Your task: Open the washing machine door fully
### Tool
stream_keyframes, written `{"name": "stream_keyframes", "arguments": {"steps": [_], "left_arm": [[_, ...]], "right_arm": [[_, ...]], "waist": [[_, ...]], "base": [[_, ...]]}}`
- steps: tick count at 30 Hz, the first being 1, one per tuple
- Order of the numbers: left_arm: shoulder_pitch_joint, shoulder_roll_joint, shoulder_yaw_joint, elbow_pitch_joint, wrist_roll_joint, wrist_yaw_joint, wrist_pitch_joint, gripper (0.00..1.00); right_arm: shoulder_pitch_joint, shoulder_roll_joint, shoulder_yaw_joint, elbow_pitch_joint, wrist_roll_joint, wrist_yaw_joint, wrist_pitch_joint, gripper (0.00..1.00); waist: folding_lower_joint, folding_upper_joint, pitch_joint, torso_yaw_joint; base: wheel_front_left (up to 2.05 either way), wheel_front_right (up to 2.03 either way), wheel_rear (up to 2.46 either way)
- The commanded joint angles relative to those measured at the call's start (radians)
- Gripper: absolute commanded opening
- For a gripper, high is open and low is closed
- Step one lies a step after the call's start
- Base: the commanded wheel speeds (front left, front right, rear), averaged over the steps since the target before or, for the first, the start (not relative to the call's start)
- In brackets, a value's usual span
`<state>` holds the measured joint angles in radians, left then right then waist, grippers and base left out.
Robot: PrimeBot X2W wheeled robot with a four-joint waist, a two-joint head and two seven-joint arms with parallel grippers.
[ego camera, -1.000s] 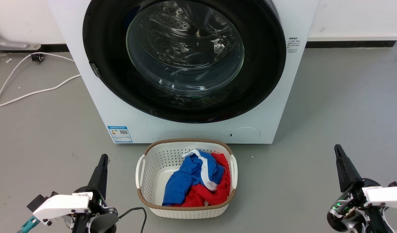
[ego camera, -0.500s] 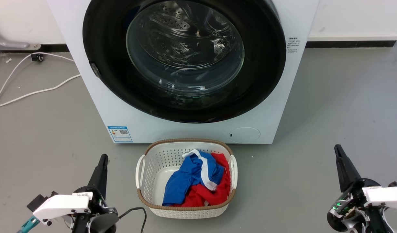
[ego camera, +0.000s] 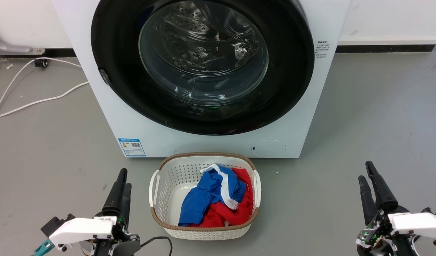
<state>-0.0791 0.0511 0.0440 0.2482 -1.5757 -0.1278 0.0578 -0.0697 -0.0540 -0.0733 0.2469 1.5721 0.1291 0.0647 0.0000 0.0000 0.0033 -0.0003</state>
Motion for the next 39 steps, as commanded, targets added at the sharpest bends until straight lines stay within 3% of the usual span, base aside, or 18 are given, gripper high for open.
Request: {"name": "stream_keyframes", "arguments": {"steps": [1,25,39], "left_arm": [[-0.022,0.003,-0.006,-0.024,0.031,-0.001,-0.011,1.00],[-0.019,0.004,-0.081,-0.081,0.577,0.017,-0.109,1.00],[-0.024,0.024,-0.115,-0.092,0.818,0.030,-0.152,1.00]], "right_arm": [[-0.006,-0.009,0.008,-0.024,-0.024,0.001,-0.014,1.00],[0.024,-0.027,0.029,-0.102,-0.535,0.002,-0.106,1.00],[0.043,-0.032,0.044,-0.154,-0.817,0.002,-0.090,1.00]], "waist": [[0.0000,0.0000,0.000,0.000],[0.0000,0.0000,-0.002,-0.003],[0.0000,0.0000,-0.004,0.000]], "base": [[0.00,0.00,0.00],[0.00,0.00,0.00],[0.00,0.00,0.00]]}}
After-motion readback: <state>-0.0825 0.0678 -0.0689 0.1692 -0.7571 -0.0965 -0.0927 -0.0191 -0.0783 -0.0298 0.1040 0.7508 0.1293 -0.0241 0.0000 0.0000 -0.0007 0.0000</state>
